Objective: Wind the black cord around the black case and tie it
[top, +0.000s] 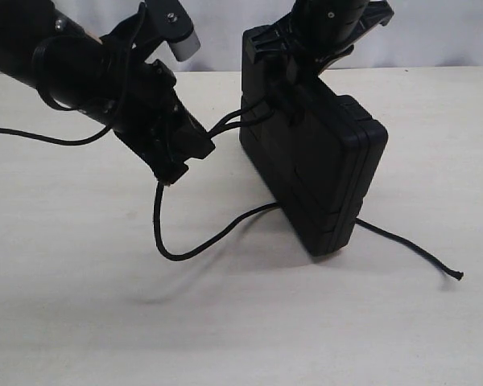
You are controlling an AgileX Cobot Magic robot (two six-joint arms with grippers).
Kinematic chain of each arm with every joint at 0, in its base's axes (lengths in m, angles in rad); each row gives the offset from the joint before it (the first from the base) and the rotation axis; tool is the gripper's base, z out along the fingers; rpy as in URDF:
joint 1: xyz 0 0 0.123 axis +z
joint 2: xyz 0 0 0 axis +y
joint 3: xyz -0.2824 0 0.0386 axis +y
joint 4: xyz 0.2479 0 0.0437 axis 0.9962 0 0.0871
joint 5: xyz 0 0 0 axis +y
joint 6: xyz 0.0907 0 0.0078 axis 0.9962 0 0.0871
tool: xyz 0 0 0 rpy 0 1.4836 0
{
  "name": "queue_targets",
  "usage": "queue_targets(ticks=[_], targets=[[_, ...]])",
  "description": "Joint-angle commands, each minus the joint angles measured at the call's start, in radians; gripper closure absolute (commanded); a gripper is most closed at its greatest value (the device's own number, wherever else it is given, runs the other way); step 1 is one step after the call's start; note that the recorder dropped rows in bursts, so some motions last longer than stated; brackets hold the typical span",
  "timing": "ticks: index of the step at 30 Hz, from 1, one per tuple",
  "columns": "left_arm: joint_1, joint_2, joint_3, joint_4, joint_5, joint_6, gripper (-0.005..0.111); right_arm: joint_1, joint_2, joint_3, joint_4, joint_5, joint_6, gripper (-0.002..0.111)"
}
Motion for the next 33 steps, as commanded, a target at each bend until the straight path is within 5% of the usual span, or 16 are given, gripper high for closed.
queue_targets(ticks=[1, 13, 26, 33], targets=[[0.003, -0.01, 0.0, -0.026, 0.016, 0.008, 0.107, -0.009, 0.025, 0.02, 0.005, 0.032, -0.016, 0.104], [0.003, -0.088, 0.0, -0.065, -0.004, 0.057, 0.107, -0.009, 0.025, 0.02, 0.005, 0.032, -0.016, 0.104], [0.003, 0.034, 0.002, -0.051, -0.009, 0.057, 0.107, -0.009, 0.025, 0.02, 0.02, 0.032, -0.019, 0.104], [0.003, 0.078, 0.002, -0.104, -0.121, 0.054, 0.107, -0.009, 0.025, 0.02, 0.02, 0.032, -0.019, 0.104]])
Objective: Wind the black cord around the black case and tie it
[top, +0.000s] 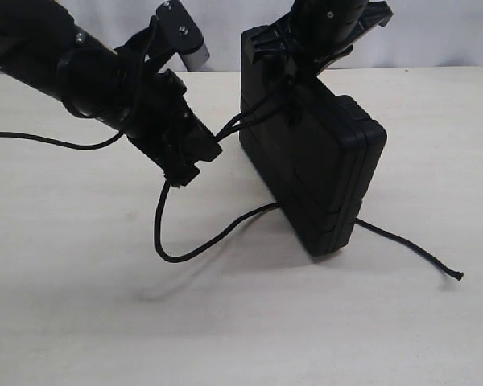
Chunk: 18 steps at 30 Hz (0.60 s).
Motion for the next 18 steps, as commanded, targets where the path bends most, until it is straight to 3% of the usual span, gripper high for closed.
queue_targets(ticks=[1, 9, 18], targets=[[0.003, 0.03, 0.002, -0.055, -0.062, -0.002, 0.107, -0.009, 0.025, 0.02, 0.005, 0.032, -0.018, 0.104], [0.003, 0.082, 0.002, -0.095, -0.12, 0.017, 0.107, -0.009, 0.025, 0.02, 0.009, 0.032, -0.022, 0.104], [0.003, 0.094, 0.002, -0.382, -0.172, 0.242, 0.107, -0.009, 0.025, 0.02, 0.022, 0.032, -0.022, 0.104]])
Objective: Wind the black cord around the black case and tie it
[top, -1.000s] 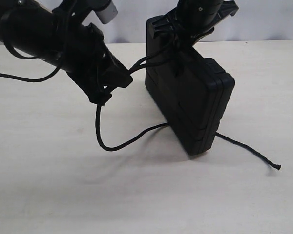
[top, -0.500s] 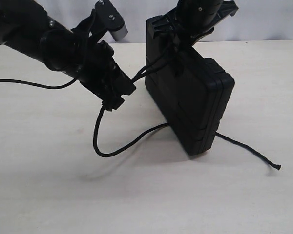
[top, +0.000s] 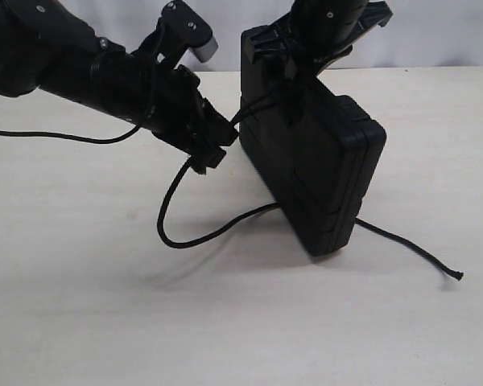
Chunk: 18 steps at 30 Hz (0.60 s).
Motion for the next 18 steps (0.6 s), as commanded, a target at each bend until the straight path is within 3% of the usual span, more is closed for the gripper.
queue_targets(ticks=[1, 7, 13, 18], targets=[[0.003, 0.016, 0.002, -0.152, -0.032, 0.121, 0.107, -0.009, 0.025, 0.02, 0.03, 0.032, -0.02, 0.104], [0.003, 0.071, 0.002, -0.17, -0.064, 0.127, 0.107, -0.009, 0.025, 0.02, 0.092, 0.032, -0.047, 0.104], [0.003, 0.078, 0.002, -0.329, -0.139, 0.165, 0.107, -0.009, 0.025, 0.02, 0.092, 0.032, -0.047, 0.104], [0.003, 0.078, 0.002, -0.414, -0.126, 0.244, 0.107, -0.009, 0.025, 0.02, 0.122, 0.032, -0.065, 0.104]])
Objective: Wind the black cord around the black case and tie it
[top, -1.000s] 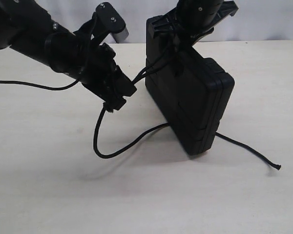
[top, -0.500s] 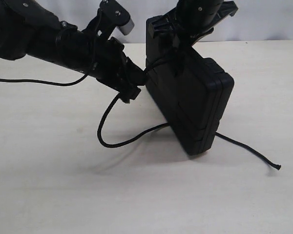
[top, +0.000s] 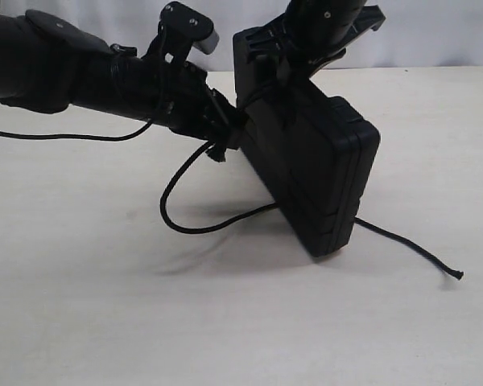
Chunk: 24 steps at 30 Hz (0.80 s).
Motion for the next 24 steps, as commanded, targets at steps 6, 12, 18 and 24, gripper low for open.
queue_targets(ticks=[6, 12, 18, 24], targets=[[0.003, -0.002, 0.002, -0.105, 0.014, 0.076, 0.107, -0.005, 0.025, 0.02, 0.075, 0.036, -0.033, 0.104], [0.003, 0.016, 0.002, -0.105, 0.022, 0.086, 0.107, -0.005, 0.025, 0.02, 0.162, 0.036, -0.075, 0.104], [0.003, 0.028, 0.002, -0.106, 0.032, 0.091, 0.107, -0.005, 0.025, 0.025, 0.163, 0.036, -0.094, 0.104], [0.003, 0.028, 0.002, -0.108, 0.032, 0.116, 0.107, -0.005, 0.025, 0.065, 0.247, 0.036, -0.165, 0.104]])
